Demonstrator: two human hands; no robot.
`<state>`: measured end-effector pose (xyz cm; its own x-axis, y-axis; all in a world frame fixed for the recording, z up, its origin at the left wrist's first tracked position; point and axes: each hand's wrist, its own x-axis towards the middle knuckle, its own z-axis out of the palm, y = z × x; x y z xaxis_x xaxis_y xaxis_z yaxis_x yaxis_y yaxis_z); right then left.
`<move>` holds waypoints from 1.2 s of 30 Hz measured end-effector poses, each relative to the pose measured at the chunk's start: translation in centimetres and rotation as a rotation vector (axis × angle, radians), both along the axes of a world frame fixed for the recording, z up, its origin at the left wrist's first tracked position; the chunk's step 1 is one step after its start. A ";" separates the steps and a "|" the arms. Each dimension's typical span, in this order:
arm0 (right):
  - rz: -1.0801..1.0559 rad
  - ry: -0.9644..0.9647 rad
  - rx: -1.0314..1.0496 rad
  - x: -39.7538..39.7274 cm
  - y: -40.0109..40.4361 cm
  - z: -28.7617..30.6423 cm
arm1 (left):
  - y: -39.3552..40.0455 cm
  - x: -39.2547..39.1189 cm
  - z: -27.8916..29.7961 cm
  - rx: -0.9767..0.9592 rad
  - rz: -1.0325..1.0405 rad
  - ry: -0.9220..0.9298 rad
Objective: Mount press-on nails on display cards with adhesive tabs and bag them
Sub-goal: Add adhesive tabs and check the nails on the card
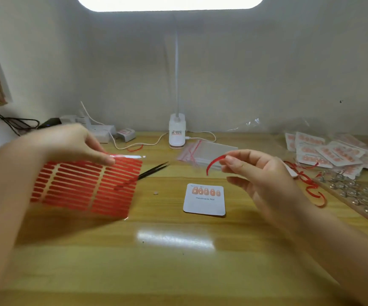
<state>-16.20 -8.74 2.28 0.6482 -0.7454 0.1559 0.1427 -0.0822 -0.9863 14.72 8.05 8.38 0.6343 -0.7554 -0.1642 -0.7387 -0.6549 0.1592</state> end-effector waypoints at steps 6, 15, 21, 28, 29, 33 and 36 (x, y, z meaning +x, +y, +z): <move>0.070 0.021 0.099 0.2 0.1 -0.4 | -1.7 -0.8 -2.6 0.150 0.089 -0.122; 0.150 0.007 0.170 0.4 0.5 -0.7 | -6.2 -13.3 -4.0 -0.870 -0.163 0.705; 0.209 0.024 0.152 0.4 1.1 -0.8 | -6.5 -14.8 -5.7 -0.905 -0.145 0.870; 0.211 0.040 0.127 0.3 1.0 -0.9 | -6.5 -15.0 -5.8 -0.910 -0.133 0.898; 0.211 0.046 0.116 0.3 1.0 -0.9 | -6.6 -15.0 -5.9 -0.922 -0.127 0.901; 0.221 0.064 0.120 0.3 0.8 -1.0 | -6.6 -14.9 -6.1 -0.930 -0.153 0.913; 0.189 0.091 0.119 0.4 0.5 -1.1 | -6.7 -14.8 -6.1 -0.944 -0.155 0.902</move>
<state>-15.79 -8.20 1.22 0.7852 -0.6192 0.0092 0.0549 0.0548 -0.9970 -0.09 1.34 2.30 0.4769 -0.8667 0.1462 -0.1893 0.0611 0.9800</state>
